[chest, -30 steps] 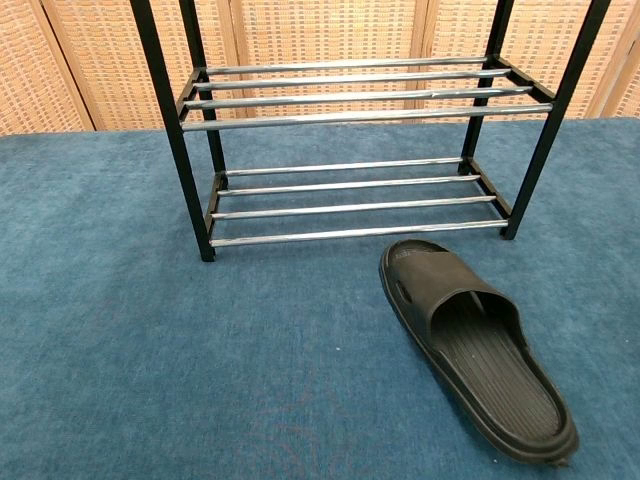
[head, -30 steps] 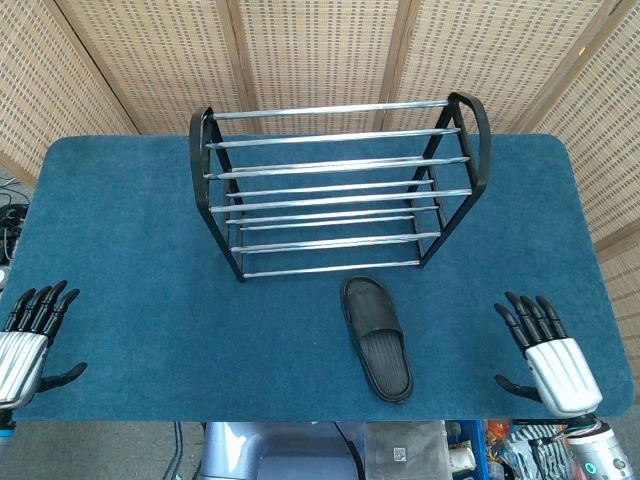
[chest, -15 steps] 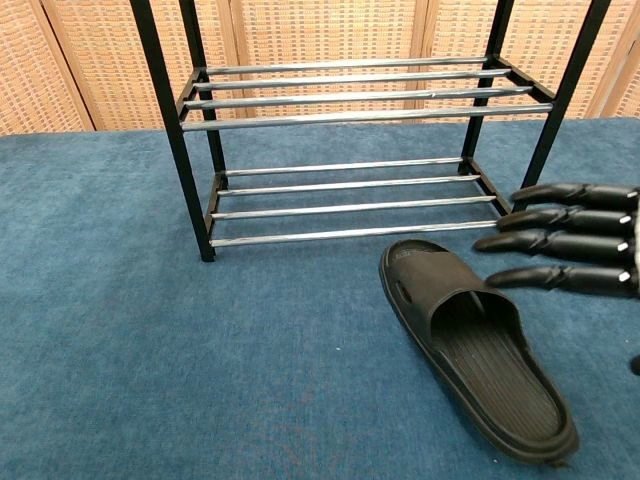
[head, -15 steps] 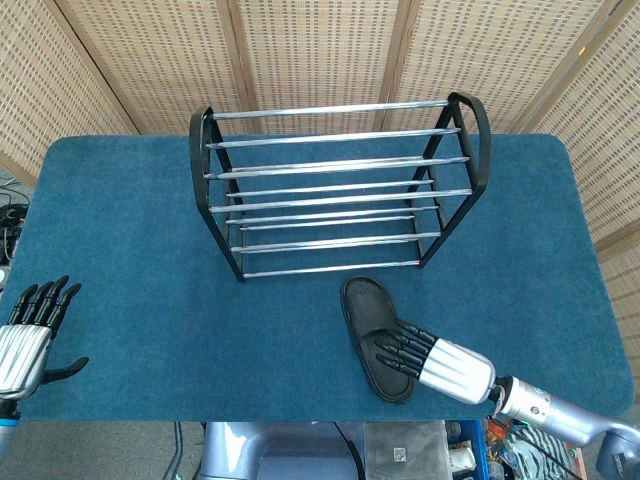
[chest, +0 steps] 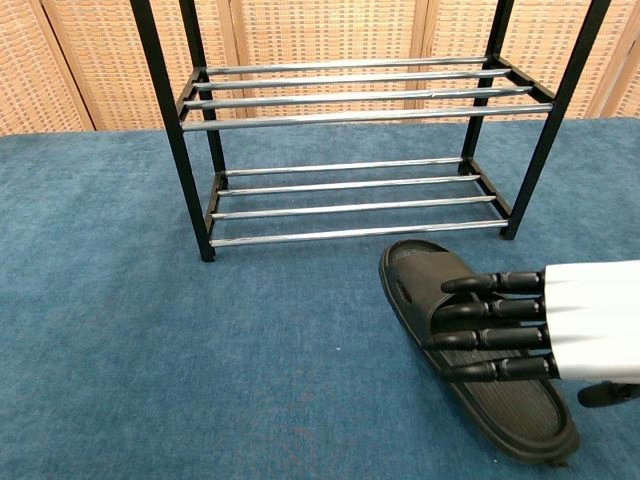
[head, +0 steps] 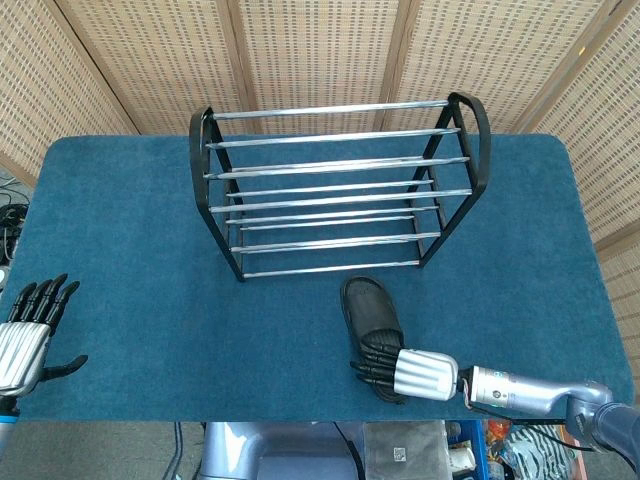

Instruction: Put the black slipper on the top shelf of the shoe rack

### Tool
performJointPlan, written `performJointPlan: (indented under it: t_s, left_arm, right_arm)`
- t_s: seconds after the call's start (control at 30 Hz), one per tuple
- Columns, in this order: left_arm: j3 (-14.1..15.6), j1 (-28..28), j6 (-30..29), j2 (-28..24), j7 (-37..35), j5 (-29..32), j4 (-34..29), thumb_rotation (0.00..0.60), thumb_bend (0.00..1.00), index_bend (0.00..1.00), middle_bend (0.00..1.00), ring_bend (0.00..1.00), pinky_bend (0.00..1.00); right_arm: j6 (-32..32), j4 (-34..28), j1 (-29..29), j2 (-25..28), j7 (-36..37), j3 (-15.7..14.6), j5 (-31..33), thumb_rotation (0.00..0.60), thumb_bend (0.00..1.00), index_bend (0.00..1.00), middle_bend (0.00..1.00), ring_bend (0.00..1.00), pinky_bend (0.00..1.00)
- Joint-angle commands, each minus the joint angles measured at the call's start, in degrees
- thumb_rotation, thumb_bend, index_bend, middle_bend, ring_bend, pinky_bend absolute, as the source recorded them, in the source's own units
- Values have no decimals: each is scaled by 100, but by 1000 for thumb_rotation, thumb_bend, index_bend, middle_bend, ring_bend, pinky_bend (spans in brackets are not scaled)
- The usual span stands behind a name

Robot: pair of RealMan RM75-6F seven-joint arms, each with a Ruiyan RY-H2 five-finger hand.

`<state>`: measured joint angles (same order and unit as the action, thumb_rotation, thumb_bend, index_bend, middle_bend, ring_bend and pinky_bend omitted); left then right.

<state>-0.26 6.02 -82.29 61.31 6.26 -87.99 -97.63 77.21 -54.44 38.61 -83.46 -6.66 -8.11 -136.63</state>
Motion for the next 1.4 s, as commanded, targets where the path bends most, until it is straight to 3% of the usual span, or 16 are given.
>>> performJointPlan:
  t_s: [0.03,0.4,0.73,0.9,1.17,1.4]
  left_arm:
    - [3,5,8,-8,-15,2,1,600,109,0,0,0,0]
    - [13,22,31,1,9,8,-6,600,108,0,0,0,0]
    - [14,30,43,-1,1,29,-4,600,108,0,0,0,0]
    - [5,46,77,-4,-29,69,14,600,108,0,0,0,0]
    - [-6,76,128,-8,-39,114,22,600,109,0,0,0,0]
    - [-1,90,143,-3,-15,117,8,600,109,0,0,0,0]
  right_arm:
    - [20,191,58,-122,58,-104,119,600,0,0,0,0,0]
    - [194,462,141,-511,406,-305,426,600,0,0,0,0,0]
    - [-135,56,332,-835,281,-204,757,600,0,0,0,0,0]
    - [-842,-472,518,-878,-106,6,1179,600,0,0,0,0,0]
    - [-1969,-2123,781,-42,-234,-32,1830,600,0,0,0,0,0]
    - [-3116,-2924,1124,318,-845,187,2402,600,0,0,0,0,0]
